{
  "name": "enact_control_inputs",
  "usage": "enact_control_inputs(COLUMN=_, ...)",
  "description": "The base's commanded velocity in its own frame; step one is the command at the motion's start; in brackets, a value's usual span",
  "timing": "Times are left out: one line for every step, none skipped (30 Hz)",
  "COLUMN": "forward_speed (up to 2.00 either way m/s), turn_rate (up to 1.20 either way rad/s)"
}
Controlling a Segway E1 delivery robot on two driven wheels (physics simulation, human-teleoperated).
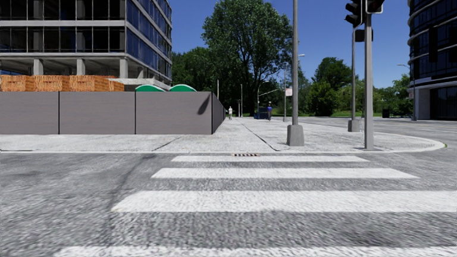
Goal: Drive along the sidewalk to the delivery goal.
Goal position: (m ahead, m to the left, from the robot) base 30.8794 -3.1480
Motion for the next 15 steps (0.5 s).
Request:
enact_control_inputs(forward_speed=2.00, turn_rate=0.00)
enact_control_inputs(forward_speed=2.00, turn_rate=0.00)
enact_control_inputs(forward_speed=2.00, turn_rate=0.00)
enact_control_inputs(forward_speed=2.00, turn_rate=0.00)
enact_control_inputs(forward_speed=2.00, turn_rate=0.00)
enact_control_inputs(forward_speed=2.00, turn_rate=0.00)
enact_control_inputs(forward_speed=2.00, turn_rate=0.00)
enact_control_inputs(forward_speed=2.00, turn_rate=0.00)
enact_control_inputs(forward_speed=2.00, turn_rate=0.00)
enact_control_inputs(forward_speed=2.00, turn_rate=0.00)
enact_control_inputs(forward_speed=2.00, turn_rate=0.00)
enact_control_inputs(forward_speed=2.00, turn_rate=0.00)
enact_control_inputs(forward_speed=2.00, turn_rate=0.00)
enact_control_inputs(forward_speed=2.00, turn_rate=0.00)
enact_control_inputs(forward_speed=2.00, turn_rate=0.00)
